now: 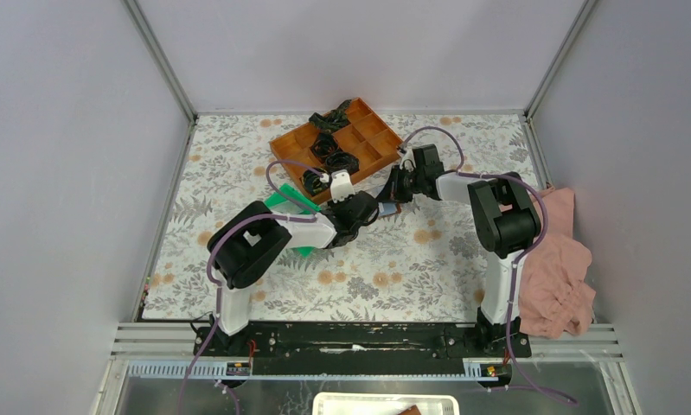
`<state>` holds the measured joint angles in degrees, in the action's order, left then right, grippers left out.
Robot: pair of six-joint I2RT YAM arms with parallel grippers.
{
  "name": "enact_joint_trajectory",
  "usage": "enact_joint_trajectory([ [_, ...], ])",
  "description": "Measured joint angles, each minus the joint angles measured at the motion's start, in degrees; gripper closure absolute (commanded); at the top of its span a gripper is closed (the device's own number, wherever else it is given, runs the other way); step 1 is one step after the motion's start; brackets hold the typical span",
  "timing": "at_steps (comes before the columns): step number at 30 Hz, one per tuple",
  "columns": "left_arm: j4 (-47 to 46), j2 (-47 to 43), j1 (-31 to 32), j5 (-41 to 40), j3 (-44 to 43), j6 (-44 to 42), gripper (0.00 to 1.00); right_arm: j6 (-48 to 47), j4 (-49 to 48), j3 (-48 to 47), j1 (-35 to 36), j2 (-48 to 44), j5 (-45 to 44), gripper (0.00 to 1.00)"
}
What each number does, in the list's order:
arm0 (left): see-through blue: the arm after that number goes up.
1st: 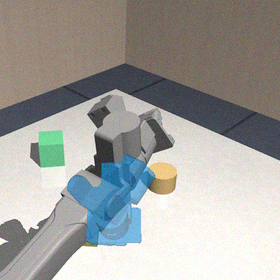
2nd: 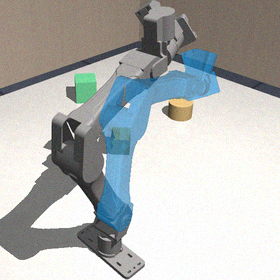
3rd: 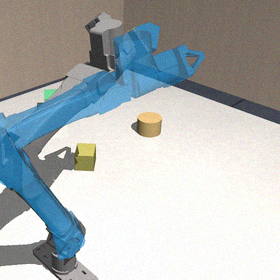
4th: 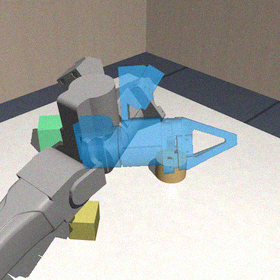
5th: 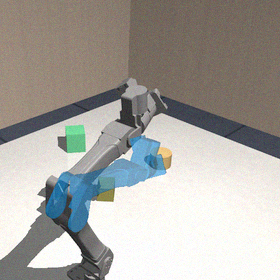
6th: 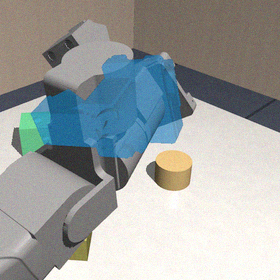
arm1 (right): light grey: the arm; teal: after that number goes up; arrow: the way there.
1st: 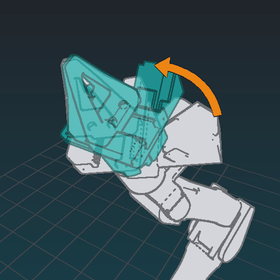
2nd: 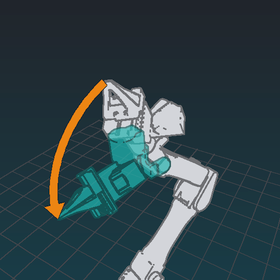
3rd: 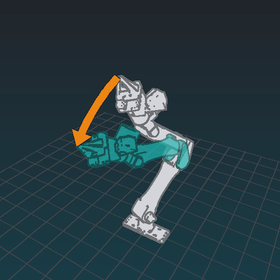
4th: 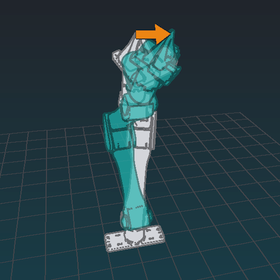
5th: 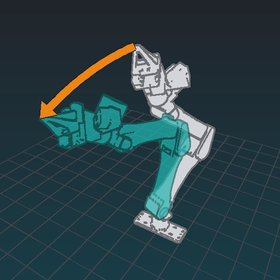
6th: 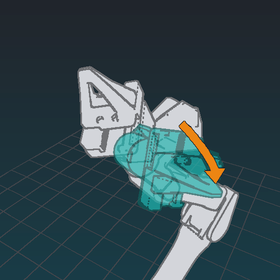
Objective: Put the credit cards into the card holder
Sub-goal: Insert the credit card into the card holder.
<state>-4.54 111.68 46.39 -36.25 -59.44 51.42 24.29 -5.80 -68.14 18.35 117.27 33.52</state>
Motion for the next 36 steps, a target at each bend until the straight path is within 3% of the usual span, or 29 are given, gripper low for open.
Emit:
enact_joint_trajectory([
  [14, -0.07, 0.11, 0.13, -0.37, 0.0, -0.28, 0.89, 0.09, -0.39, 2.38, 1.68, -2.45, -1.44, 1.0],
  [36, -0.02, 0.59, 0.11, -2.16, -0.17, -1.49, 0.9, 2.73, 0.52, -2.08, 1.84, 1.92, 1.2, 1.0],
])
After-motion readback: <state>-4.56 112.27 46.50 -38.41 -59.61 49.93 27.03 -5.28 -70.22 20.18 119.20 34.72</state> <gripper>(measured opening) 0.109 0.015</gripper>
